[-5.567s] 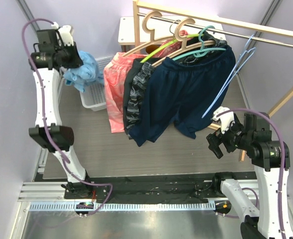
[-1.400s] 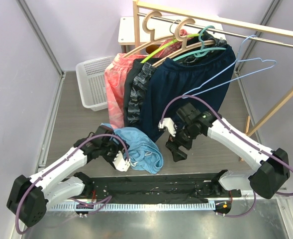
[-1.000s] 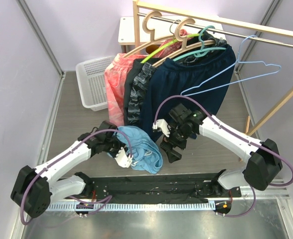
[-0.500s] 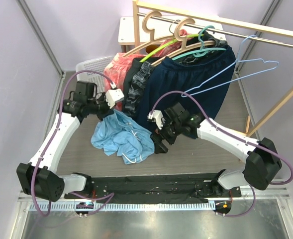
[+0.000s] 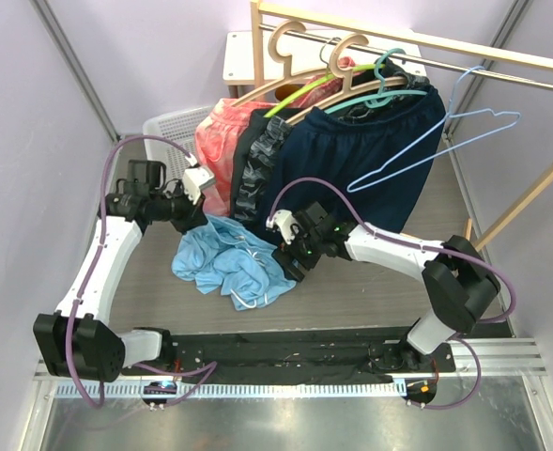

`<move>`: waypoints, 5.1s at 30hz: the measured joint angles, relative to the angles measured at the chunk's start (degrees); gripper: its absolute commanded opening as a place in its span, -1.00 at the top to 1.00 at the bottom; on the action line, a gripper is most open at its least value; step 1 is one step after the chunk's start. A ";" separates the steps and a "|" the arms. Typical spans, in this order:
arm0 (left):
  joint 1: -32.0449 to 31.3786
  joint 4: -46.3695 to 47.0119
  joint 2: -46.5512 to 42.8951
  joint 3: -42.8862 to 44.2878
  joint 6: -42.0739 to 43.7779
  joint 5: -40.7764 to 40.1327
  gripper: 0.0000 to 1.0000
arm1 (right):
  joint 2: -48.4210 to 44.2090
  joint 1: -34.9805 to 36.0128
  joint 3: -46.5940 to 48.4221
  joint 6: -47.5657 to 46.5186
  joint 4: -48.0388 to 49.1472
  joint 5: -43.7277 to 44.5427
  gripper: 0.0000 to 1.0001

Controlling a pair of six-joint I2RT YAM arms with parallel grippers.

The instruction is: Place the shorts on the hanger

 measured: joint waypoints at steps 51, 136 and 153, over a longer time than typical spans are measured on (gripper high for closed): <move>2.34 -23.02 -8.79 29.42 -15.28 7.06 0.83 | -16.92 11.58 46.64 -14.60 -47.89 22.40 0.98; 1.86 0.85 -31.78 -0.55 -8.85 8.83 -0.82 | -32.81 -36.28 20.35 34.60 -2.23 26.51 0.99; 1.84 1.40 -29.49 -0.52 -10.40 9.27 -1.00 | -39.15 -36.30 12.52 24.09 12.04 26.67 0.98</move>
